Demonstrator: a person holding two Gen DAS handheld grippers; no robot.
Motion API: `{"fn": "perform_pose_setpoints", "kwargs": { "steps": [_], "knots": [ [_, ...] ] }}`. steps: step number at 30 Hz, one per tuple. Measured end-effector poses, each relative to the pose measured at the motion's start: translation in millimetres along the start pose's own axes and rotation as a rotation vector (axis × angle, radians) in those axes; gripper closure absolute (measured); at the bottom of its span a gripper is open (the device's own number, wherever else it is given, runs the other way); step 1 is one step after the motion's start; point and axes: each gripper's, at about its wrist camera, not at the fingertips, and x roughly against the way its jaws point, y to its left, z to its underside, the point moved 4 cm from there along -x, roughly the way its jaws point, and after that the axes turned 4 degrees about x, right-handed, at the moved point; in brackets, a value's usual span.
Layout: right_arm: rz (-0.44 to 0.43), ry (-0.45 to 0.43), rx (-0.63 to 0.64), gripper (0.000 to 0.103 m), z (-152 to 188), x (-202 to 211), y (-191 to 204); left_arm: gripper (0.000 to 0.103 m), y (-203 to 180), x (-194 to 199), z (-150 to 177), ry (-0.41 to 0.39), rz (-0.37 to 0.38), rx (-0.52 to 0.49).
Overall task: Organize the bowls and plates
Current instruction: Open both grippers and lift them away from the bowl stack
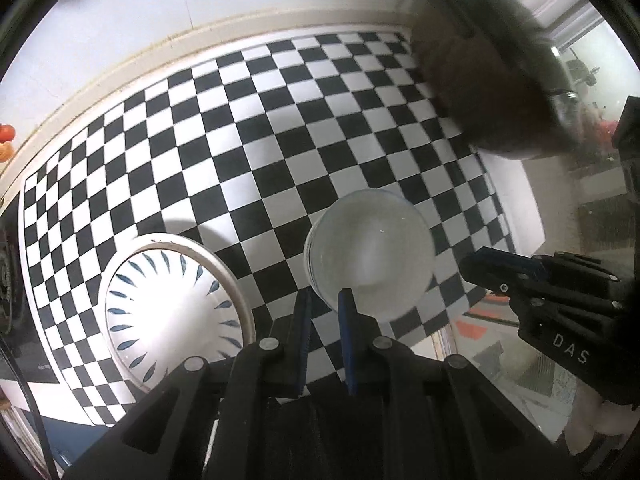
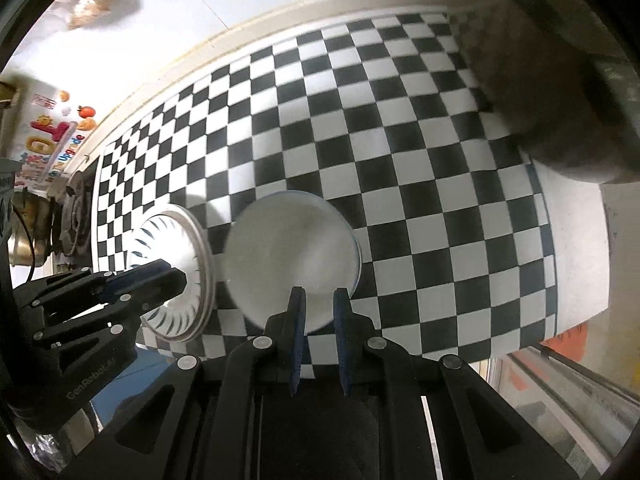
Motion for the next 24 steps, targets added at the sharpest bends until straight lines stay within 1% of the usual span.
{"fn": "perform_pose_setpoints", "kwargs": {
  "steps": [5, 6, 8, 9, 10, 11, 12, 13, 19, 24],
  "knots": [
    [-0.003, -0.035, 0.01, 0.087, 13.7, 29.3, 10.2, 0.09, -2.4, 22.4, 11.2, -0.03, 0.006, -0.004],
    [-0.004, -0.039, 0.015, 0.084, 15.9, 33.7, 12.3, 0.09, -3.2, 25.9, 13.6, -0.034, 0.002, -0.008],
    [-0.003, -0.046, 0.025, 0.071, 21.5, 41.4, 15.9, 0.089, -3.3, 33.7, 19.1, -0.044, -0.008, -0.017],
    [-0.006, -0.05, 0.025, 0.057, 23.8, 44.8, 17.1, 0.086, -3.0, 36.1, 21.0, -0.046, -0.012, -0.018],
    [-0.008, -0.052, 0.026, 0.047, 25.8, 48.0, 18.3, 0.083, -2.5, 39.3, 23.5, -0.05, -0.01, -0.013],
    [-0.009, -0.054, 0.025, 0.043, 27.7, 50.6, 19.2, 0.08, -2.2, 41.7, 25.5, -0.051, -0.012, -0.012],
    [-0.006, -0.057, 0.029, 0.034, 28.9, 53.5, 20.1, 0.08, -1.4, 44.0, 27.3, -0.051, -0.011, -0.007],
    [-0.001, -0.06, 0.03, 0.03, 29.8, 54.9, 20.6, 0.08, -1.1, 45.7, 28.4, -0.049, -0.01, -0.003],
    [-0.01, -0.08, 0.015, 0.027, 32.6, 65.8, 20.9, 0.08, -0.4, 57.8, 30.5, -0.074, -0.011, 0.001],
    [-0.019, -0.095, -0.035, 0.026, 27.3, 59.0, 8.4, 0.08, 5.4, 43.5, 20.7, -0.064, 0.004, 0.016]
  ]
}}
